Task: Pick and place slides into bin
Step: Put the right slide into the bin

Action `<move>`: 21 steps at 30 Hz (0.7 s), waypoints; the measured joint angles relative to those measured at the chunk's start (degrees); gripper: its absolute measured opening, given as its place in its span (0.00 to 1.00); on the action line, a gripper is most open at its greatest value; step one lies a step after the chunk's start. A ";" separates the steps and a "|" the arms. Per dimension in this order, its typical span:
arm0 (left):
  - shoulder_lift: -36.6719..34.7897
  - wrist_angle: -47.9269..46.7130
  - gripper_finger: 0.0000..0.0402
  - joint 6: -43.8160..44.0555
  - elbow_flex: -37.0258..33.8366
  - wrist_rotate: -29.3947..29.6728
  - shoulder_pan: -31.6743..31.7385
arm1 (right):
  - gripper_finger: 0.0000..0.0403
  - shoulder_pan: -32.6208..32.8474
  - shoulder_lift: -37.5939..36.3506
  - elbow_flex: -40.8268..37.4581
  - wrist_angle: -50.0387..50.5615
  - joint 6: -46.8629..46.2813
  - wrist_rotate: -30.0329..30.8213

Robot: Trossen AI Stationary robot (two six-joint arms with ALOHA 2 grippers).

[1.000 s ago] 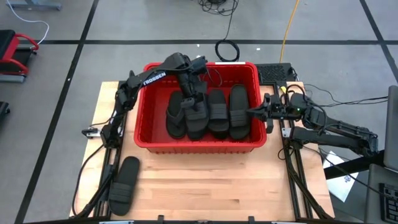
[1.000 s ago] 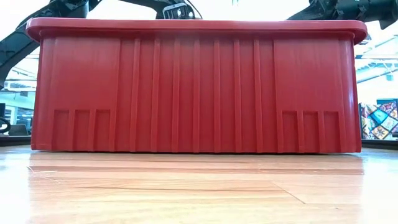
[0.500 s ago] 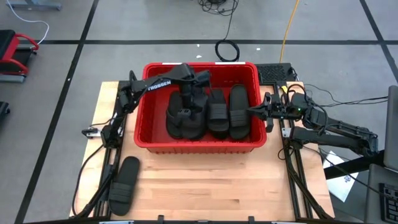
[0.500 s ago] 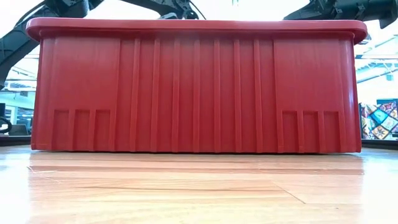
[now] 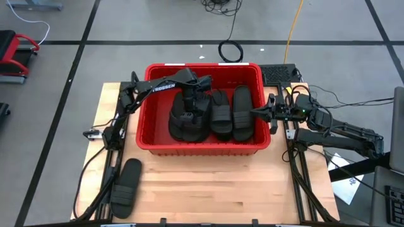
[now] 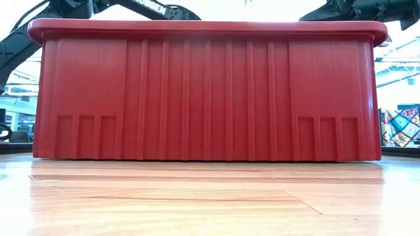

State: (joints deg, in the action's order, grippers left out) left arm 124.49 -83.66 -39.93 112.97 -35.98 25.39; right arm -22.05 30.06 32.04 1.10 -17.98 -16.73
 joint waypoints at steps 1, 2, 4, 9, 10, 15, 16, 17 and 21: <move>0.18 0.12 0.00 0.15 -0.07 -0.03 -0.02 | 0.00 0.01 0.00 -0.01 0.00 0.00 0.00; 0.50 0.29 0.00 0.27 -0.05 -0.12 -0.13 | 0.00 -0.01 0.00 0.01 0.00 0.00 0.00; 0.80 0.39 0.00 1.52 0.00 -0.10 -0.26 | 0.00 0.01 0.00 0.01 0.02 0.02 0.00; 0.82 2.43 0.00 2.69 0.09 -1.51 -0.55 | 0.00 -0.01 0.00 0.01 0.02 0.07 -0.04; 0.83 2.91 0.00 2.97 0.09 -2.10 -0.57 | 0.00 0.01 -0.02 0.01 0.02 0.11 -0.04; 0.83 5.15 0.00 2.56 0.09 -5.42 -0.62 | 0.00 -0.01 0.00 0.00 0.02 0.66 -0.04; 0.83 5.87 0.00 2.59 0.09 -5.40 -0.63 | 0.00 0.00 0.00 -0.01 0.02 0.66 -0.04; 0.84 6.78 0.00 2.74 0.09 -5.43 -0.63 | 0.00 -0.01 0.00 -0.01 0.02 0.66 -0.04; 2.12 9.03 0.00 3.04 0.06 -5.54 -0.66 | 0.00 0.00 -0.01 -0.01 0.02 0.66 -0.06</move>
State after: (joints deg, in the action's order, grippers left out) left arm 126.60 -74.63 -36.89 113.03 -41.52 24.73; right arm -22.06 30.05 32.04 1.13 -17.32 -16.79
